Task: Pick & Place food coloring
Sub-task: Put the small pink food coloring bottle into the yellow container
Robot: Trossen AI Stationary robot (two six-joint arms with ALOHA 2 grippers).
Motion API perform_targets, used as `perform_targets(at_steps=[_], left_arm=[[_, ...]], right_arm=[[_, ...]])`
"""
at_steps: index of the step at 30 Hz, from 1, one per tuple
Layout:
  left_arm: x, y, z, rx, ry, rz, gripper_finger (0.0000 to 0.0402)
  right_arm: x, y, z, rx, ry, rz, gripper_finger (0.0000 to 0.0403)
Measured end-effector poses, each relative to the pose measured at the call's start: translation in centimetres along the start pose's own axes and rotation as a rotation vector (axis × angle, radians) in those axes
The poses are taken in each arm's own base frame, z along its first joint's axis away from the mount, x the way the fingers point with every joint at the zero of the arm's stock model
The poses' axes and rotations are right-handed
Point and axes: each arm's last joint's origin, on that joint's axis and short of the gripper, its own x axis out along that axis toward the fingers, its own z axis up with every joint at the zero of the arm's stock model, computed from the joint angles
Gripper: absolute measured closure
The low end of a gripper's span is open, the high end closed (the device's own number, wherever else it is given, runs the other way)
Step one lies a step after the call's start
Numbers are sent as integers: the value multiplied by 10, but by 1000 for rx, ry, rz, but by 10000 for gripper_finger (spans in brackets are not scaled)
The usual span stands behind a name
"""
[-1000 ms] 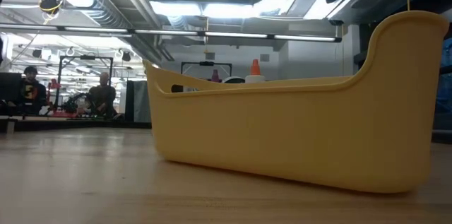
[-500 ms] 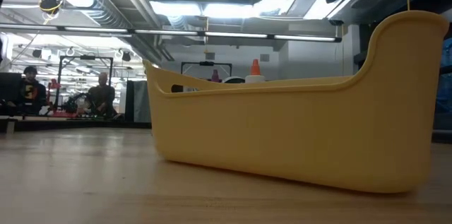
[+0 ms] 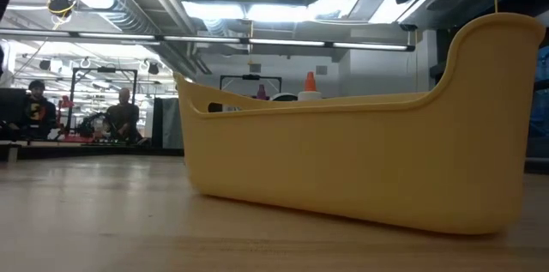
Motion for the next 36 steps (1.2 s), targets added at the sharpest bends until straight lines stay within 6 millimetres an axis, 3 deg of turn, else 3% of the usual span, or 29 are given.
perform_targets(at_steps=[23,36], left_arm=[[82,13,-14,37,164,91,331],[107,15,-19,61,179,90,331]], right_arm=[[0,0,0,0,0,0,280],[0,0,0,0,0,0,280]])
